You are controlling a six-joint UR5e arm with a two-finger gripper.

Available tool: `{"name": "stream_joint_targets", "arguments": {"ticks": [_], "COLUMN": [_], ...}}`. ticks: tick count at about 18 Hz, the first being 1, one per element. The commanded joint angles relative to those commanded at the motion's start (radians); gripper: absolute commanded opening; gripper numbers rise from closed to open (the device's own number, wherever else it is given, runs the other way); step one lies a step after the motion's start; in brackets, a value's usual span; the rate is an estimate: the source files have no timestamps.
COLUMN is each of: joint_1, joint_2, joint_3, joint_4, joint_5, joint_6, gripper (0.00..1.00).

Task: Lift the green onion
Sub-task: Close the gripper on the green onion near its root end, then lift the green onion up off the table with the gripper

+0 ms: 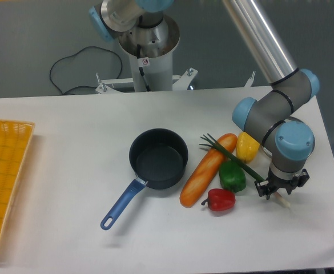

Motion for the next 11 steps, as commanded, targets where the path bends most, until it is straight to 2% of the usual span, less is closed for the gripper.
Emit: {"name": "stream_joint_targets", "arguments": {"ticks": [2,8,11], "joint_1": [0.0,-0.003,-0.003], "joint_2": [0.0,0.0,0.0], "joint_3": [0.0,0.0,0.0], "joint_4": [0.0,0.0,0.0], "joint_5": [0.003,0.003,0.003], "joint_6": [0.0,0.0,-0.002], "gripper": [0.62,0.5,0.37]}}
